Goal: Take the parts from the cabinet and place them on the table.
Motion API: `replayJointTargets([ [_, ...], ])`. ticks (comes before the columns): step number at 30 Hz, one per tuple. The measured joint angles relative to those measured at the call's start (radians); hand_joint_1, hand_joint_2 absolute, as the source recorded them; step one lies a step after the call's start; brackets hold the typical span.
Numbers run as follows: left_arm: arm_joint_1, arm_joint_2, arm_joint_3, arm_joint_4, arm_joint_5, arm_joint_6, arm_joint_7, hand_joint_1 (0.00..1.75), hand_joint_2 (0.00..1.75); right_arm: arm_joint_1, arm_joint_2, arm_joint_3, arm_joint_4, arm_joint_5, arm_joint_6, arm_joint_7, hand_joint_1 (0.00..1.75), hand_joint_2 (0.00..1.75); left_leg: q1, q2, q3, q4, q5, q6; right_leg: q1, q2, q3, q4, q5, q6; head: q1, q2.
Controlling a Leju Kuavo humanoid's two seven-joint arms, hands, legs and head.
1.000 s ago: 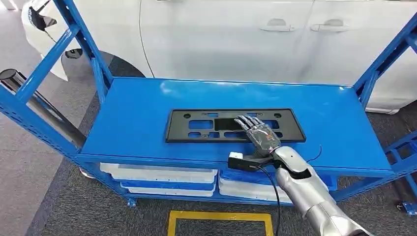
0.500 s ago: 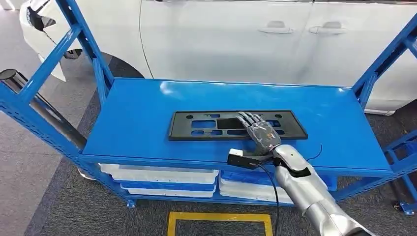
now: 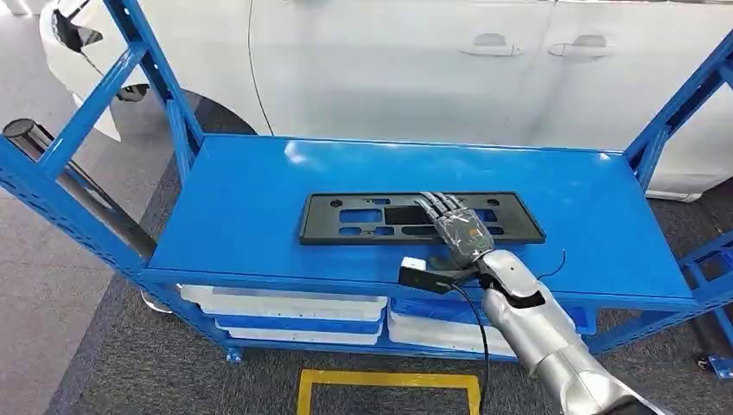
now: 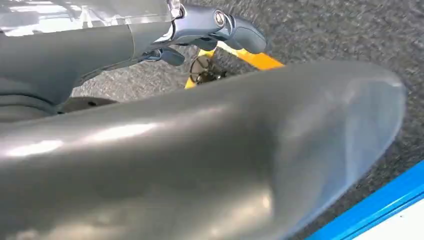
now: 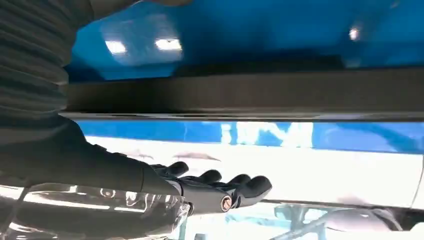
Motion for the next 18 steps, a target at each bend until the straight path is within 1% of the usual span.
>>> replayJointTargets([
  [1, 0.0, 0.0, 0.0, 0.0, 0.0, -0.001, 0.0, 0.0, 0.0, -0.004, 0.002, 0.001, 0.003, 0.0, 0.002, 0.002, 0.0, 1.75, -0.005, 0.0, -0.001, 0.003, -0.005, -0.006, -0.012, -0.001, 0.006, -0.013, 0.007, -0.008, -0.001, 0.0],
  [2, 0.0, 0.0, 0.0, 0.0, 0.0, -0.001, 0.0, 0.0, 0.0, -0.007, 0.006, 0.002, 0.005, 0.003, 0.003, 0.004, 0.0, 1.75, -0.001, 0.0, -0.004, 0.019, -0.019, -0.011, -0.012, -0.003, 0.01, -0.017, 0.008, -0.011, 0.0, 0.0],
  [3, -0.001, 0.0, 0.0, 0.0, 0.0, -0.002, -0.001, 0.0, 0.0, -0.012, 0.006, 0.004, 0.01, 0.006, 0.003, 0.008, 0.0, 1.75, 0.0, 0.001, -0.029, 0.076, -0.056, -0.015, -0.013, -0.006, 0.011, -0.017, 0.008, -0.016, -0.005, 0.0],
  [4, 0.0, 0.0, 0.0, 0.0, 0.0, -0.001, -0.001, 0.0, 0.0, -0.015, 0.008, 0.005, 0.013, 0.008, 0.004, 0.009, 0.0, 1.75, 0.003, 0.001, -0.062, 0.148, -0.094, -0.019, -0.012, -0.006, 0.01, -0.017, 0.008, -0.017, -0.005, 0.0],
  [5, 0.002, 0.0, 0.001, 0.0, 0.0, -0.002, 0.0, 0.0, 0.0, -0.017, 0.008, 0.005, 0.019, 0.009, 0.006, 0.012, 0.0, 1.75, 0.005, 0.001, -0.105, 0.239, -0.131, -0.023, -0.012, -0.007, 0.009, -0.017, 0.008, -0.017, -0.004, 0.0],
  [6, 0.004, 0.0, 0.001, 0.0, 0.0, -0.002, 0.0, 0.0, 0.0, -0.019, 0.011, 0.006, 0.023, 0.01, 0.007, 0.013, 0.0, 1.75, 0.006, 0.001, -0.134, 0.303, -0.15, -0.026, -0.011, -0.007, 0.009, -0.016, 0.008, -0.018, -0.005, 0.0],
  [7, 0.006, 0.0, 0.001, 0.0, 0.0, -0.002, 0.0, 0.0, 0.0, -0.02, 0.012, 0.007, 0.027, 0.011, 0.008, 0.013, 0.0, 1.75, 0.008, 0.001, -0.143, 0.322, -0.146, -0.026, -0.011, -0.007, 0.009, -0.015, 0.008, -0.018, -0.005, 0.0],
  [8, 0.006, 0.0, 0.001, 0.0, 0.0, -0.002, 0.0, 0.0, 0.0, -0.021, 0.015, 0.007, 0.031, 0.011, 0.009, 0.014, 0.0, 1.75, 0.009, 0.002, -0.129, 0.288, -0.118, -0.026, -0.011, -0.006, 0.01, -0.014, 0.007, -0.018, -0.005, 0.0],
  [9, 0.006, 0.0, 0.001, 0.0, 0.0, -0.002, 0.0, 0.0, 0.0, -0.024, 0.016, 0.008, 0.032, 0.011, 0.01, 0.014, 0.0, 1.75, 0.009, 0.002, -0.091, 0.212, -0.073, -0.023, -0.011, -0.005, 0.012, -0.013, 0.007, -0.017, -0.005, 0.0],
  [10, 0.005, 0.0, 0.001, 0.0, 0.0, -0.002, 0.0, 0.0, 0.0, -0.027, 0.017, 0.008, 0.035, 0.012, 0.012, 0.015, 0.0, 1.75, 0.009, 0.002, -0.041, 0.11, -0.025, -0.02, -0.012, -0.003, 0.014, -0.011, 0.005, -0.014, -0.005, 0.0],
  [11, 0.005, 0.0, 0.002, 0.0, 0.001, -0.002, 0.0, 0.0, 0.0, -0.031, 0.019, 0.008, 0.038, 0.013, 0.013, 0.018, 0.0, 1.75, 0.009, 0.002, 0.002, 0.018, 0.003, -0.015, -0.011, -0.003, 0.014, -0.009, 0.002, -0.011, -0.005, 0.0],
  [12, 0.003, 0.0, 0.002, 0.0, 0.001, -0.002, 0.0, 0.0, 0.0, -0.032, 0.019, 0.008, 0.041, 0.015, 0.013, 0.019, 0.02, 1.75, 0.004, 0.002, 0.009, 0.003, -0.012, -0.012, -0.004, -0.002, 0.011, -0.006, 0.001, -0.005, -0.005, 0.0],
  [13, 0.003, 0.0, 0.002, 0.0, 0.001, -0.002, 0.0, 0.0, 0.0, -0.035, 0.019, 0.008, 0.044, 0.015, 0.014, 0.02, 0.02, 1.75, 0.004, 0.001, 0.008, 0.003, -0.006, -0.006, -0.005, -0.001, 0.008, -0.006, 0.003, 0.0, -0.003, 0.0],
  [14, 0.004, 0.0, 0.002, 0.0, 0.0, -0.002, 0.0, 0.0, 0.0, -0.036, 0.019, 0.009, 0.046, 0.015, 0.013, 0.021, 0.02, 1.75, 0.003, 0.0, 0.004, 0.005, -0.006, -0.003, -0.006, -0.002, 0.007, -0.006, 0.003, 0.005, -0.003, 0.0],
  [15, 0.004, 0.0, 0.002, 0.0, 0.0, -0.002, 0.0, 0.0, 0.0, -0.037, 0.022, 0.01, 0.049, 0.016, 0.013, 0.023, 0.07, 1.75, 0.002, 0.0, 0.003, 0.006, -0.005, 0.002, -0.006, -0.002, 0.008, -0.009, 0.006, 0.011, -0.003, 0.0],
  [16, 0.004, 0.0, 0.003, 0.0, 0.001, -0.001, 0.0, 0.0, 0.0, -0.039, 0.022, 0.011, 0.052, 0.017, 0.012, 0.024, 0.07, 1.75, 0.005, 0.0, 0.005, -0.003, 0.0, 0.012, -0.005, -0.001, 0.008, -0.009, 0.006, 0.019, -0.005, 0.0],
  [17, 0.003, 0.0, 0.003, 0.0, 0.001, -0.001, 0.0, 0.0, 0.0, -0.039, 0.022, 0.011, 0.054, 0.017, 0.012, 0.026, 0.28, 1.75, 0.01, 0.002, 0.007, -0.008, 0.005, 0.017, -0.011, -0.002, 0.004, 0.005, -0.007, 0.023, -0.004, 0.0],
  [18, 0.002, 0.0, 0.003, 0.0, 0.001, -0.001, 0.0, 0.0, 0.0, -0.04, 0.024, 0.014, 0.056, 0.017, 0.012, 0.026, 0.54, 1.75, 0.01, 0.002, 0.005, -0.009, 0.007, 0.023, -0.011, -0.002, -0.015, 0.045, -0.039, 0.026, 0.001, 0.0],
])
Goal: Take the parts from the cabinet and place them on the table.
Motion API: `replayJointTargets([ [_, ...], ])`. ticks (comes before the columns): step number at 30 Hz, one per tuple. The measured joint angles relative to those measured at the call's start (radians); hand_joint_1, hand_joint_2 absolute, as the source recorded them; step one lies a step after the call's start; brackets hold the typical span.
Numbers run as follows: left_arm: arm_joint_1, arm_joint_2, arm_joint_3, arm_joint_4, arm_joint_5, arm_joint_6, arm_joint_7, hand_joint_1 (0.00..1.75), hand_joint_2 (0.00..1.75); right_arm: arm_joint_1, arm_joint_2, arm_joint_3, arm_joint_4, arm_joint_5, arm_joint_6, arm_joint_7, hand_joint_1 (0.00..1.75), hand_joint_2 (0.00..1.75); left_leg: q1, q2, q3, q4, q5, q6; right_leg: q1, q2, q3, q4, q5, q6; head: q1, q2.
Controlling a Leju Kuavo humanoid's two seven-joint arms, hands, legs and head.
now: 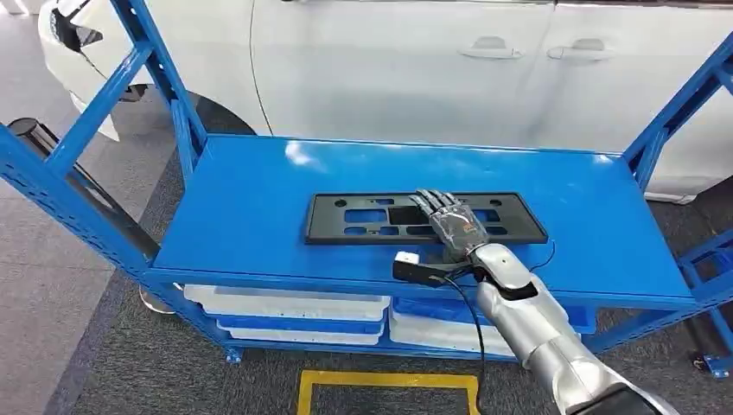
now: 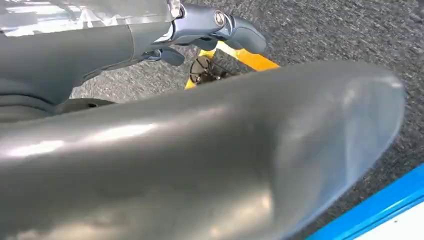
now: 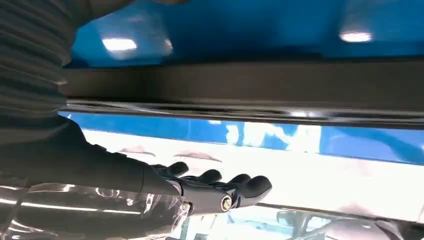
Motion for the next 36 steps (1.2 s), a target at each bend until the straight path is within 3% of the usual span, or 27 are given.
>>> replayJointTargets([
  [1, -0.001, 0.0, 0.0, 0.0, 0.0, 0.0, 0.0, 0.0, 0.0, 0.0, 0.0, 0.001, 0.002, 0.0, 0.0, 0.0, 0.72, 1.75, 0.0, 0.0, -0.003, 0.0, 0.001, 0.002, -0.002, 0.0, -0.037, 0.08, -0.046, 0.004, 0.0, 0.0],
  [2, 0.0, 0.0, 0.0, 0.0, -0.001, 0.0, 0.0, 0.0, 0.0, 0.002, 0.0, 0.003, 0.006, 0.0, 0.002, 0.002, 1.75, 1.75, -0.001, 0.0, -0.005, 0.0, 0.001, 0.002, -0.003, 0.0, -0.078, 0.169, -0.085, 0.007, -0.001, 0.0],
  [3, 0.001, 0.0, 0.0, 0.0, -0.002, -0.001, 0.0, 0.0, 0.0, 0.006, 0.0, 0.005, 0.009, 0.0, 0.005, 0.004, 1.75, 1.75, -0.002, 0.0, -0.006, 0.001, 0.001, 0.003, -0.003, 0.0, -0.116, 0.249, -0.112, 0.01, 0.0, 0.0],
  [4, 0.003, 0.0, 0.0, 0.0, -0.002, -0.001, 0.0, 0.0, 0.0, 0.01, 0.0, 0.005, 0.011, 0.0, 0.006, 0.005, 1.75, 1.75, -0.002, 0.0, -0.006, 0.002, 0.001, 0.002, -0.003, 0.0, -0.134, 0.282, -0.112, 0.01, 0.0, 0.0],
  [5, 0.004, 0.0, 0.0, 0.0, -0.004, -0.002, 0.0, 0.0, 0.0, 0.013, -0.002, 0.005, 0.015, -0.002, 0.007, 0.005, 1.75, 1.75, -0.002, -0.001, -0.005, 0.003, 0.0, 0.002, -0.003, 0.0, -0.124, 0.258, -0.086, 0.009, 0.0, 0.0],
  [6, 0.004, 0.0, 0.0, 0.0, -0.006, -0.003, 0.0, 0.0, 0.0, 0.014, -0.004, 0.005, 0.016, -0.005, 0.007, 0.004, 1.75, 1.75, -0.002, -0.001, -0.005, 0.005, -0.001, 0.001, -0.003, 0.0, -0.091, 0.188, -0.041, 0.007, 0.0, 0.0],
  [8, 0.002, -0.002, 0.0, 0.0, -0.009, -0.006, 0.0, 0.0, 0.0, 0.012, -0.011, 0.005, 0.016, -0.009, 0.007, 0.002, 1.75, 1.75, -0.003, -0.002, -0.002, 0.008, -0.005, -0.005, -0.002, 0.0, 0.006, -0.016, 0.051, -0.004, 0.0, 0.0],
  [9, 0.002, -0.002, 0.0, 0.0, -0.009, -0.007, 0.0, 0.0, 0.0, 0.011, -0.013, 0.005, 0.016, -0.01, 0.007, 0.002, 1.75, 1.75, -0.007, -0.002, -0.003, 0.01, -0.007, -0.009, 0.002, 0.0, 0.02, -0.047, 0.037, -0.011, -0.001, 0.0],
  [12, 0.001, -0.003, 0.0, 0.0, -0.01, -0.007, 0.0, 0.0, 0.0, 0.011, -0.016, 0.005, 0.016, -0.012, 0.006, -0.003, 1.75, 1.75, -0.006, -0.001, -0.004, 0.007, -0.006, -0.024, 0.01, 0.002, 0.015, -0.048, 0.041, -0.021, -0.002, 0.0],
  [14, 0.0, -0.002, 0.0, 0.0, -0.01, -0.007, 0.001, 0.0, 0.0, 0.01, -0.016, 0.005, 0.014, -0.014, 0.006, -0.003, 1.75, 1.75, -0.005, -0.001, -0.004, 0.013, -0.015, -0.035, -0.002, -0.001, 0.023, -0.062, 0.049, -0.035, -0.002, 0.0],
  [16, -0.001, -0.003, 0.0, 0.0, -0.01, -0.006, 0.001, 0.0, 0.0, 0.009, -0.016, 0.006, 0.012, -0.015, 0.007, -0.003, 1.75, 1.75, -0.004, 0.0, -0.046, 0.111, -0.079, -0.044, -0.002, -0.004, 0.026, -0.065, 0.05, -0.043, -0.005, 0.0],
  [18, 0.001, -0.002, 0.0, 0.0, -0.01, -0.006, 0.001, 0.0, 0.0, 0.009, -0.016, 0.007, 0.011, -0.015, 0.012, -0.003, 1.75, 1.75, -0.001, 0.0, -0.129, 0.295, -0.158, -0.052, 0.0, -0.005, 0.025, -0.064, 0.049, -0.044, -0.004, 0.0],
  [19, 0.003, -0.002, 0.0, 0.0, -0.01, -0.006, 0.001, 0.0, 0.0, 0.01, -0.016, 0.007, 0.011, -0.015, 0.015, -0.003, 1.75, 1.75, 0.0, 0.0, -0.149, 0.338, -0.166, -0.054, 0.0, -0.005, 0.025, -0.064, 0.049, -0.044, -0.005, 0.0],
  [20, 0.004, -0.003, 0.0, 0.0, -0.01, -0.006, 0.001, 0.0, 0.0, 0.009, -0.016, 0.008, 0.011, -0.015, 0.016, -0.003, 1.75, 1.75, 0.001, 0.0, -0.15, 0.337, -0.15, -0.055, 0.0, -0.005, 0.026, -0.064, 0.049, -0.044, -0.004, 0.0],
  [21, 0.004, -0.002, 0.0, 0.0, -0.01, -0.006, 0.001, 0.0, 0.0, 0.009, -0.016, 0.008, 0.011, -0.016, 0.018, -0.003, 1.75, 1.75, 0.002, 0.0, -0.125, 0.284, -0.114, -0.054, -0.001, -0.004, 0.028, -0.063, 0.048, -0.043, -0.005, 0.0],
  [23, 0.003, -0.002, 0.0, 0.0, -0.01, -0.003, 0.001, 0.0, 0.0, 0.006, -0.016, 0.009, 0.011, -0.018, 0.021, -0.003, 1.75, 1.75, 0.003, 0.001, -0.03, 0.093, -0.022, -0.05, -0.002, -0.002, 0.032, -0.058, 0.044, -0.036, -0.005, 0.0],
  [24, 0.002, -0.002, 0.0, 0.0, -0.01, -0.003, 0.0, 0.0, 0.0, 0.003, -0.016, 0.009, 0.011, -0.02, 0.024, -0.001, 1.75, 1.75, 0.003, 0.001, 0.001, 0.023, -0.015, -0.045, -0.001, -0.001, 0.031, -0.055, 0.041, -0.031, -0.004, 0.0],
  [25, 0.001, -0.002, 0.001, 0.0, -0.01, -0.003, 0.0, 0.0, 0.0, 0.001, -0.019, 0.009, 0.011, -0.021, 0.025, 0.0, 1.75, 1.75, -0.001, -0.001, 0.006, 0.014, -0.018, -0.036, 0.006, 0.001, 0.026, -0.049, 0.039, -0.025, -0.004, 0.0],
  [28, 0.002, -0.002, 0.001, 0.0, -0.008, -0.002, 0.0, 0.0, 0.0, -0.001, -0.019, 0.009, 0.011, -0.026, 0.028, -0.001, 1.75, 1.75, -0.004, 0.0, 0.002, 0.017, -0.017, -0.02, 0.005, 0.001, 0.027, -0.055, 0.044, -0.009, -0.003, 0.0],
  [29, 0.002, -0.002, 0.001, 0.0, -0.008, -0.003, 0.0, 0.0, 0.0, -0.001, -0.02, 0.008, 0.011, -0.029, 0.028, -0.002, 1.75, 1.75, 0.002, 0.001, 0.005, 0.008, -0.01, -0.01, 0.004, 0.001, 0.025, -0.054, 0.04, -0.003, -0.004, 0.0],
  [30, 0.0, -0.002, 0.002, 0.0, -0.008, -0.003, 0.0, 0.0, 0.0, -0.002, -0.021, 0.009, 0.011, -0.035, 0.028, -0.006, 1.75, 1.75, 0.003, 0.002, 0.004, 0.006, -0.007, -0.005, 0.0, 0.0, 0.016, -0.03, 0.019, 0.001, 0.0, 0.0],
  [31, -0.002, -0.002, 0.001, 0.0, -0.008, -0.003, -0.002, 0.0, 0.0, -0.002, -0.022, 0.008, 0.011, -0.044, 0.028, -0.013, 1.75, 1.75, 0.003, 0.002, 0.001, 0.006, -0.006, -0.002, 0.0, 0.001, -0.011, 0.028, -0.019, 0.005, 0.003, 0.0],
  [33, -0.001, -0.002, 0.001, 0.0, -0.008, -0.005, -0.004, 0.0, 0.0, -0.002, -0.023, 0.009, 0.011, -0.063, 0.03, -0.028, 1.75, 1.75, 0.0, 0.002, -0.003, 0.007, -0.005, 0.0, -0.002, 0.001, -0.094, 0.205, -0.099, 0.011, 0.002, 0.0],
  [34, -0.001, -0.002, 0.002, 0.0, -0.009, -0.006, -0.006, 0.0, 0.0, -0.002, -0.023, 0.009, 0.011, -0.073, 0.031, -0.037, 1.75, 1.75, 0.0, 0.002, -0.005, 0.008, -0.005, 0.001, -0.002, 0.0, -0.127, 0.274, -0.118, 0.013, 0.003, 0.0],
  [35, -0.001, -0.002, 0.002, 0.0, -0.009, -0.006, -0.006, 0.0, 0.0, -0.003, -0.023, 0.009, 0.011, -0.082, 0.032, -0.042, 1.75, 1.75, 0.0, 0.002, -0.004, 0.008, -0.005, 0.001, -0.002, 0.0, -0.137, 0.291, -0.111, 0.012, 0.003, 0.0],
  [36, -0.001, -0.002, 0.002, 0.0, -0.009, -0.006, -0.008, 0.0, 0.0, -0.007, -0.023, 0.009, 0.011, -0.094, 0.032, -0.05, 1.75, 1.75, 0.0, 0.001, -0.002, 0.008, -0.006, 0.001, -0.002, 0.0, -0.119, 0.254, -0.079, 0.01, 0.003, 0.0],
])
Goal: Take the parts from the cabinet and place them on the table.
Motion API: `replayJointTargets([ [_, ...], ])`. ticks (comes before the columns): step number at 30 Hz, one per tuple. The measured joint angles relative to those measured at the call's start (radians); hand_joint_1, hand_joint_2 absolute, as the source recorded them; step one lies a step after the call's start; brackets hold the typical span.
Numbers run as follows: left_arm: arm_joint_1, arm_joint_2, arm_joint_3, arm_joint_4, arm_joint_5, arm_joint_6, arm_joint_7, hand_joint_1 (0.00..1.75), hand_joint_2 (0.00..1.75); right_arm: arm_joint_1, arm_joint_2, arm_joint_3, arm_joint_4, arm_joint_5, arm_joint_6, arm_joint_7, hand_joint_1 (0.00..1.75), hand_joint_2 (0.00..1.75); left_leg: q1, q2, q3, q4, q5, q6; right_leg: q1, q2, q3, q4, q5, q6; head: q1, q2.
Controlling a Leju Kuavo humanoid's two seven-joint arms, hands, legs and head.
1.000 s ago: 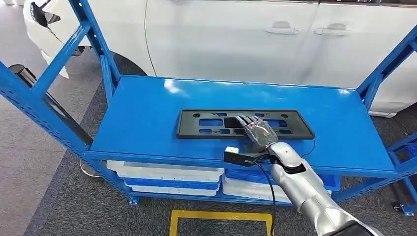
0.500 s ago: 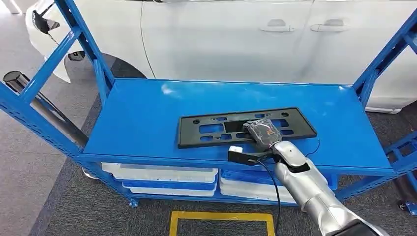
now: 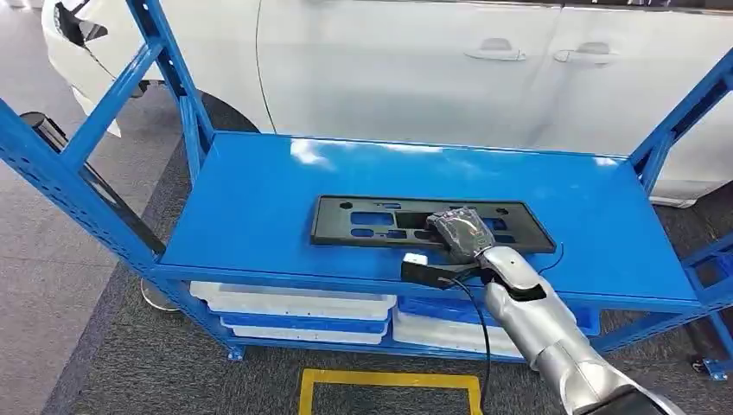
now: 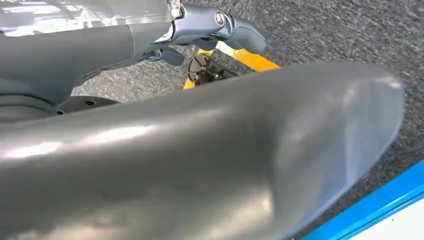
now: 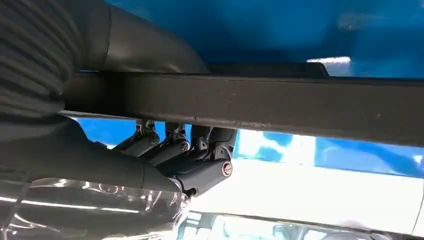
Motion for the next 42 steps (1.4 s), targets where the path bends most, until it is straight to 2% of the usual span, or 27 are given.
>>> replayJointTargets([
  [2, -0.001, 0.0, 0.0, 0.0, -0.001, -0.002, -0.002, 0.0, 0.0, -0.014, 0.0, -0.001, -0.002, -0.024, 0.0, -0.015, 1.75, 1.75, -0.002, -0.001, 0.005, 0.0, -0.002, -0.002, 0.001, 0.0, 0.09, -0.188, 0.096, -0.011, 0.0, 0.0],
  [3, -0.001, -0.001, 0.0, 0.0, -0.002, -0.003, -0.002, 0.0, 0.0, -0.021, 0.0, -0.003, -0.006, -0.037, 0.0, -0.021, 1.75, 1.75, -0.002, -0.001, 0.006, 0.0, -0.003, -0.004, 0.005, 0.0, 0.135, -0.28, 0.13, -0.021, 0.0, 0.0],
  [4, -0.002, -0.002, 0.0, 0.0, -0.002, -0.004, -0.003, 0.0, 1.75, -0.028, 0.0, -0.005, -0.011, -0.05, 0.0, -0.027, 1.75, 1.75, -0.008, 0.0, 0.002, 0.003, -0.004, -0.01, 0.012, -0.002, 0.144, -0.306, 0.118, -0.026, -0.002, 0.0],
  [7, -0.003, -0.002, 0.0, 0.0, -0.003, -0.006, -0.006, 0.0, 1.75, -0.03, 0.0, -0.01, -0.037, -0.079, 0.0, -0.04, 1.75, 1.75, -0.002, 0.001, 0.0, -0.001, 0.0, -0.027, 0.017, -0.001, 0.136, -0.306, 0.124, -0.034, 0.0, 0.0],
  [9, -0.003, -0.001, 0.0, 0.0, -0.003, -0.006, -0.006, 0.0, 1.75, -0.029, 0.0, -0.016, -0.057, -0.09, 0.0, -0.041, 1.75, 1.75, -0.003, 0.0, -0.004, 0.011, -0.013, -0.037, 0.004, -0.005, 0.144, -0.324, 0.134, -0.046, 0.0, 0.0],
  [10, -0.003, -0.001, 0.0, 0.0, -0.003, -0.006, -0.007, 0.0, 1.75, -0.029, 0.0, -0.019, -0.068, -0.094, 0.0, -0.042, 1.75, 1.75, -0.004, 0.0, -0.024, 0.057, -0.049, -0.041, 0.002, -0.007, 0.144, -0.324, 0.134, -0.051, -0.006, 0.0],
  [12, -0.001, -0.001, 0.0, 0.0, -0.004, -0.008, -0.008, 0.0, 1.75, -0.025, -0.001, -0.023, -0.08, -0.099, 0.0, -0.043, 1.75, 1.75, 0.002, 0.0, -0.095, 0.218, -0.127, -0.05, 0.003, -0.008, 0.143, -0.324, 0.134, -0.054, -0.007, 0.0],
  [13, 0.0, -0.001, 0.0, 0.0, -0.004, -0.009, -0.009, 0.0, 1.75, -0.018, -0.001, -0.024, -0.087, -0.1, 0.0, -0.043, 1.75, 1.75, 0.003, 0.0, -0.133, 0.3, -0.154, -0.055, 0.004, -0.008, 0.142, -0.323, 0.133, -0.054, -0.008, 0.0],
  [14, 0.001, -0.001, 0.0, 0.0, -0.004, -0.009, -0.01, 0.0, 1.75, -0.01, -0.001, -0.024, -0.097, -0.1, 0.0, -0.043, 1.75, 1.75, 0.003, 0.0, -0.148, 0.329, -0.151, -0.057, 0.004, -0.007, 0.142, -0.321, 0.133, -0.055, -0.008, 0.0],
  [15, 0.001, 0.0, 0.0, 0.0, -0.005, -0.008, -0.013, 0.0, 1.75, -0.004, -0.001, -0.024, -0.107, -0.1, 0.0, -0.043, 1.75, 1.75, 0.003, 0.001, -0.139, 0.305, -0.128, -0.057, 0.004, -0.006, 0.142, -0.32, 0.131, -0.055, -0.008, 0.0],
  [18, -0.001, 0.002, 0.0, 0.0, -0.008, -0.004, -0.021, 0.0, 1.75, 0.0, -0.003, -0.031, -0.138, -0.104, 0.001, -0.043, 1.75, 1.75, 0.004, 0.002, -0.02, 0.05, 0.006, -0.05, 0.003, 0.0, 0.144, -0.307, 0.121, -0.047, -0.008, 0.0],
  [19, -0.001, 0.002, 0.0, 0.0, -0.008, -0.004, -0.022, 0.0, 1.75, 0.0, -0.004, -0.035, -0.147, -0.105, 0.001, -0.043, 1.75, 1.75, 0.002, 0.002, -0.003, 0.021, -0.01, -0.043, 0.008, 0.0, 0.141, -0.304, 0.118, -0.042, -0.007, 0.0],
  [23, 0.0, 0.002, 0.0, 0.0, -0.015, 0.01, -0.027, 0.0, 1.75, 0.005, -0.013, -0.046, -0.192, -0.108, 0.01, -0.042, 1.75, 1.75, -0.005, -0.001, -0.011, 0.013, -0.008, -0.021, 0.008, 0.0, 0.133, -0.302, 0.121, -0.021, -0.006, 0.0],
  [24, -0.001, 0.002, 0.0, 0.0, -0.015, 0.012, -0.027, 0.0, 1.75, 0.006, -0.018, -0.05, -0.206, -0.108, 0.013, -0.041, 1.75, 1.75, 0.002, 0.0, -0.007, 0.003, -0.001, -0.01, 0.005, 0.0, 0.13, -0.296, 0.111, -0.014, -0.008, 0.0],
  [25, -0.004, 0.002, 0.001, 0.0, -0.013, 0.011, -0.027, 0.0, 1.75, 0.003, -0.02, -0.052, -0.218, -0.11, 0.017, -0.039, 1.75, 1.75, 0.002, 0.0, -0.007, 0.001, 0.0, -0.006, 0.003, 0.0, 0.115, -0.258, 0.082, -0.011, -0.002, 0.0],
  [27, -0.007, 0.002, 0.002, 0.0, -0.005, 0.007, -0.028, 0.0, 1.75, -0.004, -0.026, -0.053, -0.235, -0.117, 0.027, -0.039, 1.75, 1.75, 0.0, 0.0, -0.008, 0.001, 0.0, -0.003, 0.0, 0.0, 0.044, -0.102, 0.003, -0.004, -0.003, 0.0],
  [28, -0.006, 0.002, 0.002, 0.0, -0.003, 0.005, -0.028, 0.0, 1.75, -0.004, -0.03, -0.053, -0.242, -0.123, 0.032, -0.039, 1.75, 1.75, 0.0, 0.0, -0.008, 0.002, -0.001, -0.002, 0.0, 0.0, 0.005, -0.02, -0.026, -0.001, -0.002, 0.0],
  [29, -0.006, 0.002, 0.002, 0.0, -0.003, 0.002, -0.027, 0.0, 1.75, -0.004, -0.034, -0.054, -0.249, -0.129, 0.038, -0.039, 1.75, 1.75, 0.0, -0.001, -0.008, 0.003, -0.001, -0.002, -0.001, 0.0, -0.023, 0.034, -0.036, 0.0, -0.002, 0.0],
  [30, -0.005, 0.002, 0.002, 0.0, -0.002, 0.0, -0.026, 0.0, 1.75, -0.005, -0.038, -0.054, -0.256, -0.134, 0.041, -0.04, 1.75, 1.75, 0.001, -0.002, -0.007, 0.004, -0.002, -0.002, -0.002, 0.0, -0.025, 0.029, -0.018, 0.001, -0.002, 0.0],
  [31, -0.006, 0.002, 0.002, 0.0, -0.002, -0.002, -0.026, 0.0, 1.75, -0.007, -0.042, -0.056, -0.264, -0.139, 0.044, -0.04, 1.75, 1.75, 0.001, -0.004, -0.006, 0.005, -0.004, -0.003, -0.003, 0.0, 0.0, -0.027, 0.023, -0.001, -0.002, 0.0],
  [33, -0.008, 0.002, 0.002, 0.0, -0.003, -0.003, -0.026, 0.0, 1.75, -0.019, -0.047, -0.061, -0.282, -0.147, 0.047, -0.042, 1.75, 1.75, 0.001, -0.004, -0.001, 0.011, -0.01, -0.01, -0.004, 0.0, 0.089, -0.22, 0.121, -0.006, -0.003, 0.0],
  [34, -0.008, 0.002, 0.002, 0.0, -0.003, -0.003, -0.026, 0.0, 1.75, -0.026, -0.048, -0.064, -0.294, -0.153, 0.048, -0.044, 1.75, 1.75, -0.001, -0.004, -0.003, 0.011, -0.013, -0.014, -0.003, 0.0, 0.116, -0.277, 0.119, -0.012, -0.003, 0.0],
  [35, -0.011, 0.002, 0.002, 0.0, -0.003, -0.003, -0.026, 0.0, 1.75, -0.033, -0.049, -0.066, -0.304, -0.16, 0.049, -0.047, 1.75, 1.75, -0.007, -0.004, -0.008, 0.018, -0.014, -0.02, 0.004, 0.0, 0.115, -0.289, 0.122, -0.018, -0.003, 0.0],
  [38, -0.011, 0.002, 0.002, 0.0, -0.003, -0.003, -0.025, 0.0, 1.75, -0.034, -0.056, -0.069, -0.341, -0.175, 0.054, -0.049, 1.75, 1.75, -0.005, -0.004, -0.007, 0.011, -0.011, -0.035, 0.007, 0.001, 0.111, -0.284, 0.12, -0.033, -0.003, 0.0],
  [39, -0.012, 0.002, 0.002, 0.0, -0.003, -0.003, -0.025, 0.0, 1.75, -0.035, -0.058, -0.07, -0.355, -0.18, 0.054, -0.049, 1.75, 1.75, -0.005, -0.003, -0.011, 0.016, -0.02, -0.041, -0.002, 0.0, 0.115, -0.292, 0.125, -0.042, -0.003, 0.0],
  [40, -0.012, 0.002, 0.002, 0.0, -0.003, -0.002, -0.027, 0.0, 1.75, -0.036, -0.059, -0.072, -0.372, -0.189, 0.055, -0.05, 1.75, 1.75, -0.004, -0.001, -0.019, 0.041, -0.04, -0.046, -0.001, -0.001, 0.117, -0.293, 0.125, -0.049, -0.004, 0.0],
  [42, -0.013, 0.002, 0.002, 0.0, -0.004, -0.003, -0.027, 0.0, 1.75, -0.035, -0.059, -0.076, -0.405, -0.214, 0.058, -0.056, 1.75, 1.75, -0.001, -0.001, -0.081, 0.183, -0.115, -0.052, 0.001, -0.001, 0.117, -0.293, 0.123, -0.057, -0.008, 0.0],
])
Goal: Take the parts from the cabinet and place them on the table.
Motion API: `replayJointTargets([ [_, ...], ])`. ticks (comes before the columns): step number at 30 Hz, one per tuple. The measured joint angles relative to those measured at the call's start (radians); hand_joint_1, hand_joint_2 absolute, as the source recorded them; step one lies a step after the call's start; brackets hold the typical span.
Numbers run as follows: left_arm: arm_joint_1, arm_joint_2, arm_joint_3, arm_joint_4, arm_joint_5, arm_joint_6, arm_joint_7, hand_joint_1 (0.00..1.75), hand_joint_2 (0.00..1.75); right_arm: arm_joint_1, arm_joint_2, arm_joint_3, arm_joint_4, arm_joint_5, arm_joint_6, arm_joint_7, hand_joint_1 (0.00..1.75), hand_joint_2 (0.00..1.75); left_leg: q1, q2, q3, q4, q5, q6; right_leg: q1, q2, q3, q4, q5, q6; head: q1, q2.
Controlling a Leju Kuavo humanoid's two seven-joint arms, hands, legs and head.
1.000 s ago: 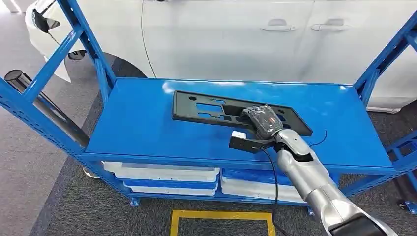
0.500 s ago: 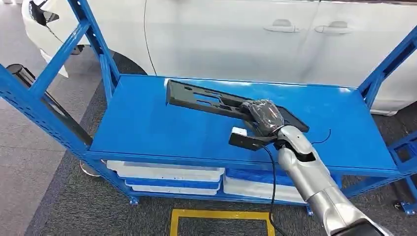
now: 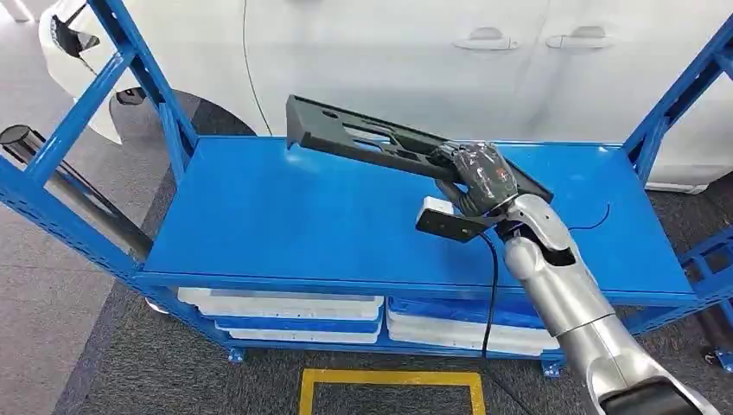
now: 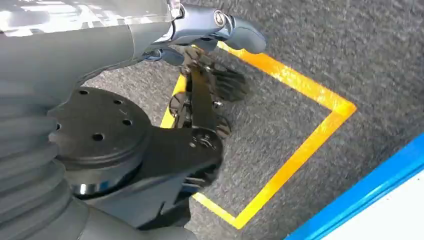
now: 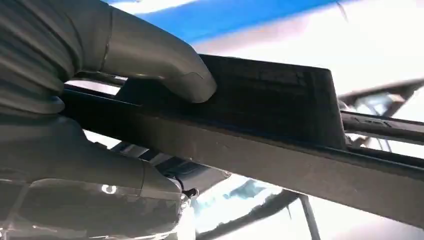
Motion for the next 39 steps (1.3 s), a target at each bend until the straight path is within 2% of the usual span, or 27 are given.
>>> replayJointTargets([
  [2, 0.0, 0.0, 0.0, 0.0, 0.0, 0.0, 0.0, 0.0, 1.75, 0.005, 0.0, -0.003, -0.028, -0.032, 0.01, -0.01, 1.75, 1.75, 0.0, 0.0, -0.072, 0.149, -0.05, -0.003, 0.004, 0.0, 0.001, 0.001, -0.001, -0.002, -0.001, 0.0],
  [3, 0.0, 0.0, 0.0, 0.0, 0.0, 0.0, 0.0, 0.0, 1.75, 0.01, 0.0, -0.007, -0.041, -0.05, 0.017, -0.016, 1.75, 1.75, 0.0, 0.0, -0.079, 0.157, -0.038, -0.002, 0.006, 0.0, 0.002, 0.001, -0.002, -0.003, 0.0, 0.0],
  [4, 0.0, 0.0, 0.0, 0.0, -0.003, 0.0, 0.0, 0.0, 1.75, 0.013, 0.0, -0.013, -0.06, -0.081, 0.026, -0.024, 1.75, 1.75, 0.0, 0.0, -0.061, 0.113, -0.002, 0.001, 0.008, 0.001, 0.004, 0.001, -0.003, -0.003, -0.001, 0.0],
  [6, -0.002, 0.0, 0.0, 0.0, -0.005, 0.0, 0.0, 0.0, 1.75, 0.017, 0.001, -0.028, -0.093, -0.134, 0.045, -0.041, 1.75, 1.75, -0.001, 0.0, 0.024, -0.068, 0.095, 0.014, 0.012, 0.002, 0.011, 0.002, -0.007, -0.002, -0.001, 0.0],
  [7, -0.003, 0.0, 0.0, 0.0, -0.008, 0.0, 0.001, 0.0, 1.75, 0.022, 0.002, -0.039, -0.112, -0.167, 0.059, -0.051, 1.75, 1.75, -0.003, 0.0, 0.055, -0.145, 0.117, 0.024, 0.011, 0.001, 0.013, 0.002, -0.01, 0.0, 0.0, 0.0],
  [11, -0.007, 0.001, 0.0, 0.0, -0.012, 0.0, 0.007, 0.0, 1.75, 0.055, 0.006, -0.078, -0.166, -0.27, 0.111, -0.092, 1.75, 1.75, -0.011, -0.002, 0.067, -0.166, 0.106, 0.033, 0.014, 0.0, 0.009, -0.001, -0.006, 0.018, 0.0, 0.0],
  [12, -0.007, -0.001, 0.0, 0.0, -0.012, 0.002, 0.008, 0.0, 1.75, 0.063, 0.007, -0.088, -0.179, -0.3, 0.125, -0.102, 1.75, 1.75, -0.002, -0.002, 0.073, -0.182, 0.113, 0.041, 0.02, -0.001, 0.01, -0.002, -0.007, 0.026, 0.0, 0.0],
  [13, -0.008, -0.002, 0.0, 0.0, -0.012, 0.002, 0.008, 0.0, 1.75, 0.069, 0.009, -0.099, -0.191, -0.326, 0.141, -0.112, 1.75, 1.75, 0.0, -0.001, 0.078, -0.189, 0.118, 0.044, 0.013, 0.001, 0.006, 0.012, -0.021, 0.03, 0.0, 0.0],
  [14, -0.012, -0.002, 0.0, 0.0, -0.012, 0.002, 0.009, 0.0, 1.75, 0.069, 0.01, -0.109, -0.2, -0.353, 0.158, -0.121, 1.75, 1.75, 0.001, 0.0, 0.077, -0.191, 0.121, 0.05, 0.011, 0.001, -0.018, 0.059, -0.053, 0.035, 0.002, 0.0],
  [16, -0.014, -0.003, 0.0, 0.0, -0.012, 0.003, 0.01, 0.0, 1.75, 0.075, 0.01, -0.126, -0.207, -0.398, 0.185, -0.132, 1.75, 1.75, 0.001, 0.0, 0.077, -0.191, 0.121, 0.05, 0.005, 0.001, -0.095, 0.227, -0.131, 0.046, 0.002, 0.0],
  [17, -0.014, -0.003, 0.0, 0.0, -0.012, 0.004, 0.01, 0.0, 1.75, 0.081, 0.01, -0.132, -0.207, -0.416, 0.201, -0.138, 1.75, 1.75, 0.001, 0.0, 0.077, -0.191, 0.121, 0.05, 0.003, 0.001, -0.13, 0.298, -0.152, 0.05, 0.002, 0.0],
  [18, -0.013, -0.003, 0.0, 0.0, -0.012, 0.005, 0.01, 0.0, 1.75, 0.086, 0.01, -0.136, -0.208, -0.432, 0.216, -0.142, 1.75, 1.75, 0.001, 0.0, 0.077, -0.19, 0.121, 0.049, -0.002, 0.0, -0.147, 0.327, -0.15, 0.053, 0.002, 0.0],
  [19, -0.013, -0.003, 0.0, 0.0, -0.011, 0.006, 0.011, 0.0, 1.75, 0.089, 0.011, -0.141, -0.21, -0.453, 0.234, -0.147, 1.75, 1.75, 0.002, 0.0, 0.078, -0.189, 0.12, 0.049, -0.006, 0.0, -0.137, 0.298, -0.121, 0.056, 0.002, 0.0],
  [20, -0.014, -0.003, 0.0, 0.0, -0.011, 0.006, 0.011, 0.0, 1.75, 0.088, 0.012, -0.145, -0.214, -0.47, 0.245, -0.15, 1.75, 1.75, 0.003, -0.001, 0.078, -0.186, 0.118, 0.046, -0.011, 0.0, -0.102, 0.226, -0.077, 0.058, 0.002, 0.0],
  [22, -0.016, -0.003, 0.0, 0.0, -0.01, 0.006, 0.011, 0.0, 1.75, 0.082, 0.015, -0.153, -0.223, -0.496, 0.261, -0.154, 1.75, 1.75, 0.004, -0.002, 0.078, -0.175, 0.11, 0.034, -0.018, -0.001, -0.009, 0.034, 0.008, 0.061, 0.002, 0.0],
  [23, -0.017, -0.003, 0.0, 0.0, -0.01, 0.006, 0.011, 0.0, 1.75, 0.077, 0.016, -0.155, -0.223, -0.517, 0.28, -0.158, 1.75, 1.75, -0.002, -0.002, 0.073, -0.17, 0.107, 0.028, -0.011, 0.0, 0.0, 0.015, -0.011, 0.056, 0.002, 0.0],
  [24, -0.018, -0.003, 0.0, 0.0, -0.009, 0.006, 0.012, 0.0, 1.75, 0.076, 0.018, -0.158, -0.223, -0.54, 0.295, -0.161, 1.75, 1.75, -0.003, -0.003, 0.07, -0.168, 0.107, 0.024, -0.01, 0.005, -0.004, 0.013, -0.005, 0.044, 0.0, 0.0],
  [26, -0.018, -0.003, 0.0, 0.0, -0.001, 0.016, 0.019, 0.0, 1.75, 0.073, 0.024, -0.166, -0.222, -0.62, 0.346, -0.163, 1.75, 1.75, -0.002, -0.003, 0.07, -0.171, 0.109, 0.013, -0.008, 0.004, -0.008, 0.016, -0.006, 0.033, 0.0, 0.0],
  [28, -0.018, -0.002, 0.001, 0.0, 0.006, 0.019, 0.024, 0.0, 1.75, 0.058, 0.034, -0.168, -0.22, -0.682, 0.378, -0.163, 1.75, 1.75, 0.003, -0.002, 0.066, -0.158, 0.094, 0.001, -0.011, 0.003, -0.006, 0.008, 0.001, 0.014, 0.001, 0.0],
  [29, -0.019, -0.002, 0.001, 0.0, 0.007, 0.019, 0.025, 0.0, 1.75, 0.051, 0.04, -0.168, -0.22, -0.694, 0.385, -0.163, 1.75, 1.75, 0.003, 0.0, 0.05, -0.122, 0.068, -0.001, -0.011, 0.003, -0.007, 0.008, 0.001, 0.008, -0.003, 0.0],
  [32, -0.019, -0.002, 0.001, 0.0, 0.008, 0.019, 0.026, 0.0, 1.75, 0.046, 0.054, -0.169, -0.218, -0.702, 0.393, -0.163, 1.75, 1.75, 0.003, 0.0, -0.061, 0.122, -0.043, -0.008, -0.004, 0.001, -0.007, 0.009, 0.0, 0.002, -0.005, 0.0],
  [33, -0.018, -0.002, 0.001, 0.0, 0.008, 0.019, 0.027, 0.0, 1.75, 0.046, 0.057, -0.169, -0.215, -0.702, 0.394, -0.163, 1.75, 1.75, 0.003, 0.0, -0.082, 0.162, -0.047, -0.007, -0.001, 0.001, -0.007, 0.009, -0.001, 0.002, -0.005, 0.0],
  [34, -0.017, -0.002, 0.002, 0.0, 0.009, 0.02, 0.027, 0.0, 1.75, 0.046, 0.059, -0.169, -0.213, -0.71, 0.401, -0.162, 1.75, 1.75, 0.003, 0.0, -0.079, 0.151, -0.028, -0.003, 0.002, 0.001, -0.006, 0.01, -0.001, 0.001, -0.005, 0.0],
  [35, -0.017, -0.002, 0.002, 0.0, 0.01, 0.023, 0.027, 0.0, 1.75, 0.045, 0.061, -0.169, -0.211, -0.729, 0.415, -0.162, 1.75, 1.75, 0.002, 0.0, -0.052, 0.092, 0.009, 0.002, 0.005, 0.001, -0.005, 0.01, -0.002, 0.0, -0.005, 0.0],
  [37, -0.018, -0.002, 0.007, 0.0, 0.016, 0.031, 0.029, 0.0, 1.75, 0.041, 0.071, -0.169, -0.207, -0.793, 0.46, -0.157, 1.75, 1.75, -0.002, 0.0, 0.041, -0.1, 0.105, 0.021, 0.01, 0.003, 0.001, 0.01, -0.004, 0.0, -0.005, 0.0],
  [38, -0.017, 0.001, 0.011, 0.0, 0.022, 0.036, 0.037, 0.0, 1.75, 0.037, 0.077, -0.169, -0.204, -0.83, 0.485, -0.155, 1.75, 1.75, -0.008, 0.0, 0.065, -0.15, 0.103, 0.032, 0.011, 0.003, -0.001, 0.01, -0.005, 0.001, -0.003, 0.0],
  [39, -0.017, 0.001, 0.015, 0.0, 0.025, 0.04, 0.05, 0.0, 1.75, 0.033, 0.082, -0.169, -0.199, -0.87, 0.513, -0.154, 1.75, 1.75, -0.01, 0.0, 0.066, -0.168, 0.104, 0.031, 0.013, 0.005, -0.006, 0.013, -0.003, 0.005, -0.003, 0.0],
])
